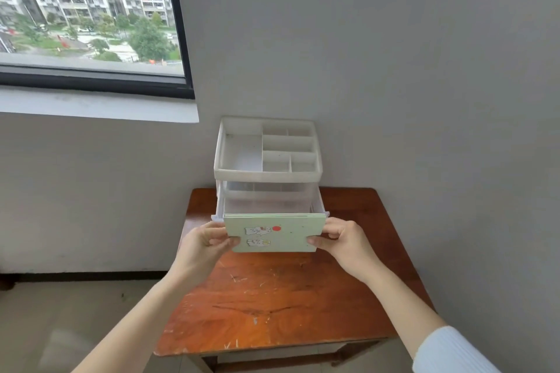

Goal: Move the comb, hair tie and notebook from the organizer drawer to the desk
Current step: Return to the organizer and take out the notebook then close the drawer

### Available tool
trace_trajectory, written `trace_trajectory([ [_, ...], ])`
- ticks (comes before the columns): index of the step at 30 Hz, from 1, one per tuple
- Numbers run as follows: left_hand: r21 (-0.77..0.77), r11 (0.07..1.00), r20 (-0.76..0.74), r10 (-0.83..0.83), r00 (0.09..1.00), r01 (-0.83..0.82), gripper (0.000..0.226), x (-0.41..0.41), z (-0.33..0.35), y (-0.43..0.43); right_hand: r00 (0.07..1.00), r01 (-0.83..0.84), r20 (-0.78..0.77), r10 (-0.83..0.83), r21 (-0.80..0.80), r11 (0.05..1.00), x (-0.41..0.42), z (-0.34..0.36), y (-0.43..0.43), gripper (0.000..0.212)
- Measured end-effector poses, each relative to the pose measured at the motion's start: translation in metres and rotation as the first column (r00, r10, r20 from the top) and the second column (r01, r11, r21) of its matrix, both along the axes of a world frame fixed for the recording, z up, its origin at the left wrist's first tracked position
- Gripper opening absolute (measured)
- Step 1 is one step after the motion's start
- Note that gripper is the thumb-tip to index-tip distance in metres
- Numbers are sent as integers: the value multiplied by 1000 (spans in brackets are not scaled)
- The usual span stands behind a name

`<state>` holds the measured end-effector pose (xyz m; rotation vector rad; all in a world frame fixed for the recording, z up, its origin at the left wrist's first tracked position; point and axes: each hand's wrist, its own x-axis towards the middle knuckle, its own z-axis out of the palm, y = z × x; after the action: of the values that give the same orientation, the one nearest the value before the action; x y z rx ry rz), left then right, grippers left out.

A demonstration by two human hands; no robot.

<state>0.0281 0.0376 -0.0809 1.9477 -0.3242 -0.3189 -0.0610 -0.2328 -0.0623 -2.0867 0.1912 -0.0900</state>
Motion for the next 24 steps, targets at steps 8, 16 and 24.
trace_trajectory([
  [8, 136, 990, 243, -56, 969, 24, 23, 41, -14, -13, 999, 1, -33, -12, -320, 947, 39, -7, -11, 30],
  [16, 241, 970, 273, -107, 956, 40, 21, 70, -25, -14, 998, -13, -58, -12, -416, 909, 62, -10, -13, 25],
  [24, 101, 995, 181, -1, 984, -17, 21, 34, -12, 0, 1000, -12, -13, 8, -335, 942, 40, -8, -2, 33],
])
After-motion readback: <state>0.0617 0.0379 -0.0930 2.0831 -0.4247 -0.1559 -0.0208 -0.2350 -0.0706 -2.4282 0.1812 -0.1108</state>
